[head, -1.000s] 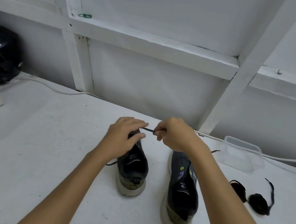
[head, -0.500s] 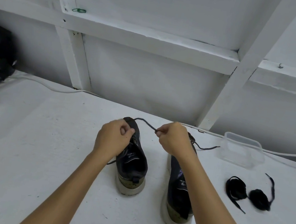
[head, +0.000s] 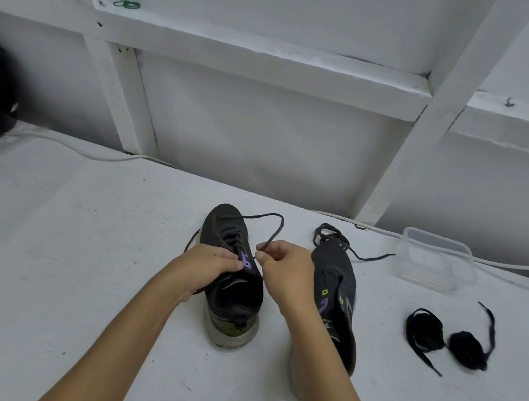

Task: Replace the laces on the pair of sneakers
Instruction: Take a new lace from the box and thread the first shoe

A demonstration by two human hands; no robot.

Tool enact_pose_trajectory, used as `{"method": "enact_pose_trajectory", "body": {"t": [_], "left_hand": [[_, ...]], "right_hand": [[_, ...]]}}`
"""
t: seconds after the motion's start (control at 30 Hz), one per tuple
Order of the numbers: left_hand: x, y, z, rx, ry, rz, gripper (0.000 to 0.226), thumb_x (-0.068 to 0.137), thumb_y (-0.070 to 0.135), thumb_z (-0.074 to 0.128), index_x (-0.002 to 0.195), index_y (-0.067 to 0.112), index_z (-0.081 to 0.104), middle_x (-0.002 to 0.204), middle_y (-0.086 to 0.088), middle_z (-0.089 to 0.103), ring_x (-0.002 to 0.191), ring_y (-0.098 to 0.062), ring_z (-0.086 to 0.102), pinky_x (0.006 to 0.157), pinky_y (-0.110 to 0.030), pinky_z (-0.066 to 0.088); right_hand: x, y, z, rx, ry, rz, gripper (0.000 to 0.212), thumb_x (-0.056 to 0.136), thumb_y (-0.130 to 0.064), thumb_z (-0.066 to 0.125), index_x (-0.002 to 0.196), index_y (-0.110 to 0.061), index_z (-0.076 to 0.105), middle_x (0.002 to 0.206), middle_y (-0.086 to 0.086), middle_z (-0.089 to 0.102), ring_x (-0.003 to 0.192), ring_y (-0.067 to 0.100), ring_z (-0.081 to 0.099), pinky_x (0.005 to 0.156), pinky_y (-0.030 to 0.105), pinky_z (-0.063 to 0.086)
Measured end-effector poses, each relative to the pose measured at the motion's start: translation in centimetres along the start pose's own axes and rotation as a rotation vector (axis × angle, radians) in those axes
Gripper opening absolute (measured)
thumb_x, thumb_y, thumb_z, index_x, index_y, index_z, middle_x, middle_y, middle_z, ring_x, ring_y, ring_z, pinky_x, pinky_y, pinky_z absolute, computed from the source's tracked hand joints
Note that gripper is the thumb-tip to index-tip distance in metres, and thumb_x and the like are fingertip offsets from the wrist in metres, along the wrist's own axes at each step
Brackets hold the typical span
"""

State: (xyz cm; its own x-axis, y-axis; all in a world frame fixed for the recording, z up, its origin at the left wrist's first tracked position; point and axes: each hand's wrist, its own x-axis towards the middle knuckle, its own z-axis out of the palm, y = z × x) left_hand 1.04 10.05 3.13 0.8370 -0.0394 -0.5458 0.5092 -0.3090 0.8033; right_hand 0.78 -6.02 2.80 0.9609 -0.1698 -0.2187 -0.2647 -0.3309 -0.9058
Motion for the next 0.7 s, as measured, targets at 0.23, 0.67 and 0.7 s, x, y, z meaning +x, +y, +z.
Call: {"method": "enact_pose_trajectory", "body": {"t": [0.23, 0.67, 0.7], "left_hand": [[-0.2, -0.3, 0.0, -0.018, -0.005, 0.041, 0.015, 0.095, 0.021, 0.067, 0.105, 0.016, 0.077, 0.07, 0.009, 0.068, 0.049, 0.004, 0.057, 0.045, -0.007, 0.04], [-1.0, -0.9, 0.3, -0.014, 0.078, 0.136, 0.016, 0.086, 0.012, 0.076, 0.097, 0.024, 0.076, 0.091, 0.005, 0.075, 0.09, -0.007, 0.07, 0.068, -0.01, 0.049], [-1.0, -1.0, 0.5, 0.004, 0.09, 0.157, 0.016, 0.085, 0.015, 0.077, 0.099, 0.023, 0.077, 0.091, 0.006, 0.076, 0.091, -0.008, 0.071, 0.072, -0.013, 0.051]], "right_hand": [[-0.6, 0.2, 0.9, -0.107, 0.002, -0.077, 0.014, 0.09, -0.012, 0.07, 0.089, -0.023, 0.078, 0.085, -0.009, 0.076, 0.083, 0.006, 0.07, 0.08, 0.028, 0.058], [-0.9, 0.2, 0.9, -0.22, -0.073, -0.129, 0.017, 0.091, -0.013, 0.069, 0.095, -0.023, 0.081, 0.091, -0.006, 0.078, 0.089, 0.01, 0.071, 0.083, 0.031, 0.058], [-0.9, 0.3, 0.8, -0.2, -0.079, -0.116, 0.016, 0.092, -0.014, 0.068, 0.094, -0.023, 0.081, 0.091, -0.006, 0.077, 0.088, 0.011, 0.071, 0.082, 0.03, 0.058]]}}
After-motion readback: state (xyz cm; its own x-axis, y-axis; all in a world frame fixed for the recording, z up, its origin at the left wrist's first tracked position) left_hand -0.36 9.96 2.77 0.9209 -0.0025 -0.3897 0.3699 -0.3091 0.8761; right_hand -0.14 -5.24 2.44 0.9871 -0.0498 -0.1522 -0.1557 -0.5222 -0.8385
